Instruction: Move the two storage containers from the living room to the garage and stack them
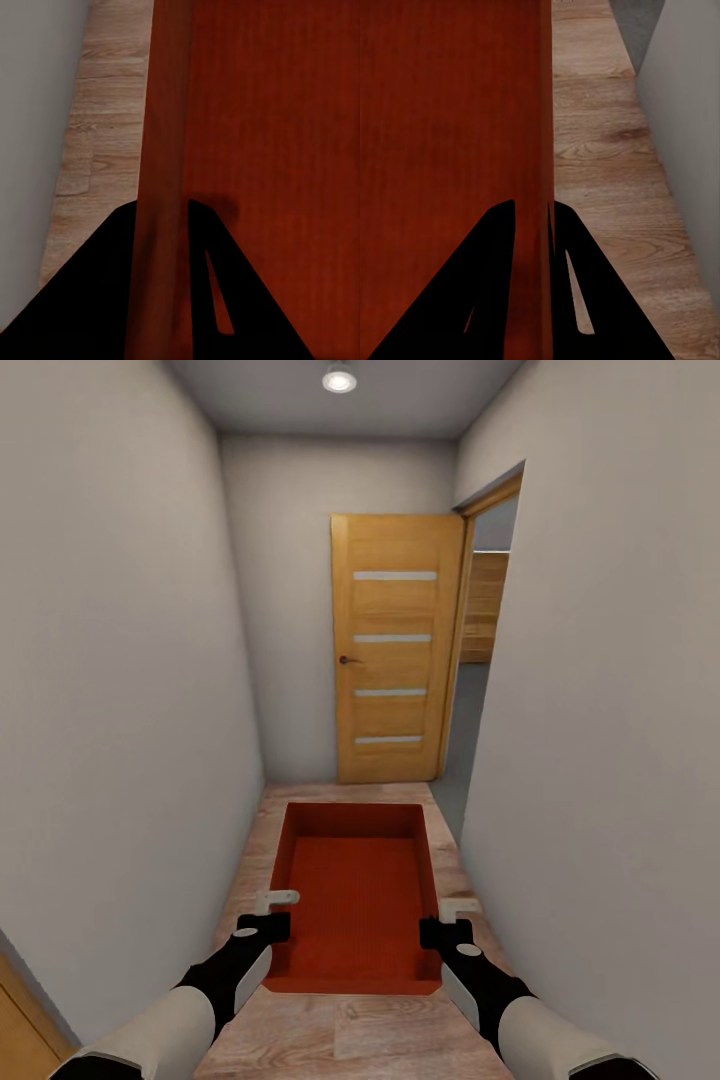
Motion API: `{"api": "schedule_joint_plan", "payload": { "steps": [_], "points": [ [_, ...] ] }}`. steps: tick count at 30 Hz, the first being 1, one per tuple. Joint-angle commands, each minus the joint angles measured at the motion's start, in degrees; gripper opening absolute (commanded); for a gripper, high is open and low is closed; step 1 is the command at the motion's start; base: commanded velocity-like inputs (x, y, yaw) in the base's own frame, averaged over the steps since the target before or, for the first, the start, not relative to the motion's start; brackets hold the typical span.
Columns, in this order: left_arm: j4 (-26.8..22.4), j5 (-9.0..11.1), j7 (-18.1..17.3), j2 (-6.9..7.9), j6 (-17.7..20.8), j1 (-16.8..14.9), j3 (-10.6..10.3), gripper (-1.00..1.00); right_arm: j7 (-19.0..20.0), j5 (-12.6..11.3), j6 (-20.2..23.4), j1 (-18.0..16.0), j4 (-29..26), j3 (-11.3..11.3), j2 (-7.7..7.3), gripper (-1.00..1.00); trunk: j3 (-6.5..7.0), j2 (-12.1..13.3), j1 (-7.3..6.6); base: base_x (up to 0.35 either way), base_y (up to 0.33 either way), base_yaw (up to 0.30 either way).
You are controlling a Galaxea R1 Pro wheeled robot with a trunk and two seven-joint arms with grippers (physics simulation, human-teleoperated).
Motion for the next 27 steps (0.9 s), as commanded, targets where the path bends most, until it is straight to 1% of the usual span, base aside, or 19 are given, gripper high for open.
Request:
{"api": "schedule_joint_plan", "payload": {
  "steps": [1, 27],
  "points": [
    [-1.07, -0.12, 0.5, -0.02, 0.35, -0.04, 1.55, -1.0, 0.21, -1.05, -0.26, 0.02, 0.14, 0.56, 0.02, -1.0, -0.02, -0.04, 0.05, 0.323, 0.0, 0.0],
    [-1.07, -0.12, 0.53, 0.05, 0.33, -0.04, 1.55, -1.0, 0.3, -1.05, -0.27, 0.01, 0.14, 0.56, 0.07, -1.0, -0.02, -0.04, 0.05, 0.323, 0.0, 0.0]
  ]
}}
